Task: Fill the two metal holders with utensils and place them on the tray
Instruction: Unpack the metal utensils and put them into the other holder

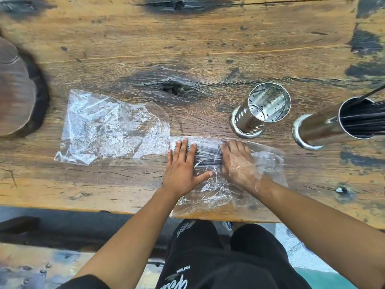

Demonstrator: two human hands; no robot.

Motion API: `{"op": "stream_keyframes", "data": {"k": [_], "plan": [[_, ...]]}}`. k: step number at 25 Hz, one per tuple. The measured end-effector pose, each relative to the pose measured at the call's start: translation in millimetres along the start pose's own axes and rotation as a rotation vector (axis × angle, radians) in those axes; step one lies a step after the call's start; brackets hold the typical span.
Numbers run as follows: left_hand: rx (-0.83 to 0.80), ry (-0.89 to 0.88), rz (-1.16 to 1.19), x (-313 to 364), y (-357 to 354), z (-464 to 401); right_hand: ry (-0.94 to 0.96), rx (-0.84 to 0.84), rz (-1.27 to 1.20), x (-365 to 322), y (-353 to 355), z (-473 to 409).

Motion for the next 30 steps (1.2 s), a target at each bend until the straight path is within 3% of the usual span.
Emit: {"op": "stream_keyframes", "data": {"k": [16,22,25,29,30], "plan": [[-0.059,0.025,-0.022,3.9,-16.3,7.2,-0.005,0.046,-0.030,1.5,-25.4,-5.9],[-0.077,0.020,-0.029,2.7,-19.1,5.3,-0.100,-0.090,-0.082,21.8,-44.2,-22.3],[-0.089,0.018,-0.034,3.1,-19.9,3.9,-0.089,-0.123,-0.020,22.1,-41.1,-21.2],[-0.101,0.025,-0.092,4.0,-20.7,2.8,0.004,-0.006,0.023,29.7,-41.2,1.1],[-0.110,0.026,-0.123,4.0,-21.1,2.5,0.014,-0.040,-0.006,35.6,-43.7,8.6]]}}
Point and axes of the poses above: each hand's wrist, its own z-axis away from the middle knuckle, its own y-axis out of the back of the hand, x = y × z, the point moved 3 cm from there along -z, towards the middle knuckle, and after that the axes turned 1 degree about -z, right-handed, at the moved point
